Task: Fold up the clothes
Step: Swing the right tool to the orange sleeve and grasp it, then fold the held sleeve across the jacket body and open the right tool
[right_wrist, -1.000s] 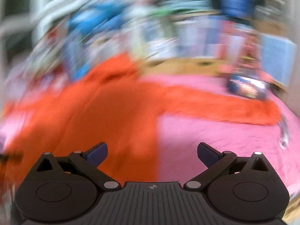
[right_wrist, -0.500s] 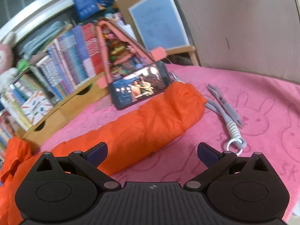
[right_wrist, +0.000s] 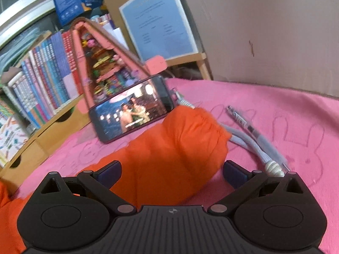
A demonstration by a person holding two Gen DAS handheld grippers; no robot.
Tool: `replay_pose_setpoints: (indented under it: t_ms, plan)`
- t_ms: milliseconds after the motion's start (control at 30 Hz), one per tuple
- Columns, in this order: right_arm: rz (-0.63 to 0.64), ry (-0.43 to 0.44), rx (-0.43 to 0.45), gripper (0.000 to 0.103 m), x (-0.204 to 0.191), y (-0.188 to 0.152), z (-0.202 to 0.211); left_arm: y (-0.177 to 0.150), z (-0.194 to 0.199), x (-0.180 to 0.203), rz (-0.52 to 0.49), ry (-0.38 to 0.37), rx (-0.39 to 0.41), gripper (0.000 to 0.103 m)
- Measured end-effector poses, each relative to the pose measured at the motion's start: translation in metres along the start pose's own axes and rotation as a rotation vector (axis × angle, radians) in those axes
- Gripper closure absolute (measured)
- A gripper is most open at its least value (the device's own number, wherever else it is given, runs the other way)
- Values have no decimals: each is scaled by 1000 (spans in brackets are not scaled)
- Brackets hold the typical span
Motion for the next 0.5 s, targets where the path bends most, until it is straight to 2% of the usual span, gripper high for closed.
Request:
replay_pose_setpoints:
  t_ms: [67, 133, 200, 300, 433, 500]
  plan:
    - [0, -14, 5, 1, -1, 3, -6, -5, -6, -6, 28, -23, 16, 0]
    - [9, -5, -6, 17, -4, 6, -10, -11, -8, -8, 45, -37, 41, 0]
    - [7, -2, -20, 54, -5, 9, -12, -15, -10, -7, 39, -36, 59, 0]
    - [-46, 51, -67, 72, -3, 13, -13, -15, -10, -7, 46, -43, 61, 0]
    - [-39, 140, -40, 79, -21, 17, 12, -15, -11, -9, 71, -62, 57, 0]
    - [14, 241, -14, 81, -50, 16, 33, -15, -11, -10, 75, -65, 57, 0]
Point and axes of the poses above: each gripper's, at about its wrist camera, not at the fingertips, and z roughly against the way its jaws point, x to its right, y to its top, the point moved 1 cm from there along -z, roughly the way its jaws point, and after that the axes turned 2 degrees about -y, right-handed, at the moved point
